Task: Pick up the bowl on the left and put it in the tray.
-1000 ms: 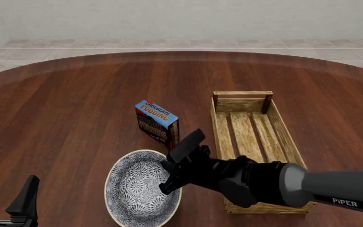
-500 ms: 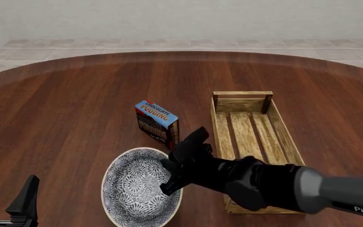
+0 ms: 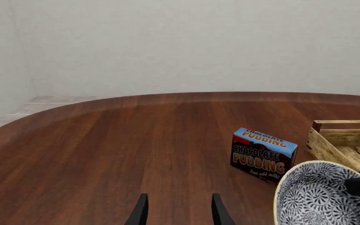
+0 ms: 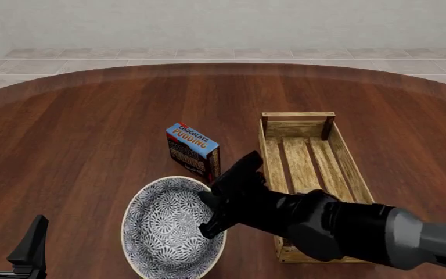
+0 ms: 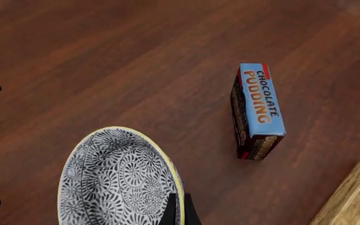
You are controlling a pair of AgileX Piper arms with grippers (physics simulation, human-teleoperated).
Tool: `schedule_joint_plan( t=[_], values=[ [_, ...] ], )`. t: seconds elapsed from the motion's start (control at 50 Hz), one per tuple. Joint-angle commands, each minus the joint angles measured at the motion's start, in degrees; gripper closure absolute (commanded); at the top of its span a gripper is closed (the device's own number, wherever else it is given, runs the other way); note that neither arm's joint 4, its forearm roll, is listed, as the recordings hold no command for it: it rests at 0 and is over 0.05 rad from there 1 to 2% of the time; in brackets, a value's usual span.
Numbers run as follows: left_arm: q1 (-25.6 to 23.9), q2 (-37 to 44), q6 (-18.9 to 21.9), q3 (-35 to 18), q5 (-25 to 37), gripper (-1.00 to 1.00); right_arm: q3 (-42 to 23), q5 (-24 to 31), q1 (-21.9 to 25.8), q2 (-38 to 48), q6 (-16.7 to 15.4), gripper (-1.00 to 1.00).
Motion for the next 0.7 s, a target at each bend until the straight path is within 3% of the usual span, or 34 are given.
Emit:
schedule_joint_plan(
  t=[0.02,0.08,0.1,0.28,0.3,0.34,0.36,0.38,0.44,0.7],
  values=[
    [0.0,0.0,0.0,0.0,0.0,-1.0,0.02,1.27,0.39,-3.65,0.24,1.0],
    [0.0,0.0,0.0,0.0,0.0,-1.0,0.3,2.0,1.06,-5.21,0.62,1.0],
    [0.0,0.0,0.0,0.0,0.0,-1.0,0.45,2.52,2.02,-6.26,2.49,1.0],
    [0.0,0.0,0.0,0.0,0.0,-1.0,0.27,4.23,2.61,-9.86,3.24,1.0],
    [0.0,0.0,0.0,0.0,0.0,-1.0,0.66,4.4,3.76,-10.39,6.47,1.0],
    [0.0,0.0,0.0,0.0,0.0,-1.0,0.41,4.47,3.06,-10.23,4.3,1.0],
    [0.0,0.0,0.0,0.0,0.0,-1.0,0.61,4.62,3.75,-10.45,5.92,1.0],
    [0.0,0.0,0.0,0.0,0.0,-1.0,0.47,4.58,3.24,-10.46,4.76,1.0],
    [0.0,0.0,0.0,0.0,0.0,-1.0,0.65,5.05,4.17,-11.34,6.38,1.0],
    [0.0,0.0,0.0,0.0,0.0,-1.0,0.94,4.67,3.8,-11.48,5.03,1.0]
  ],
)
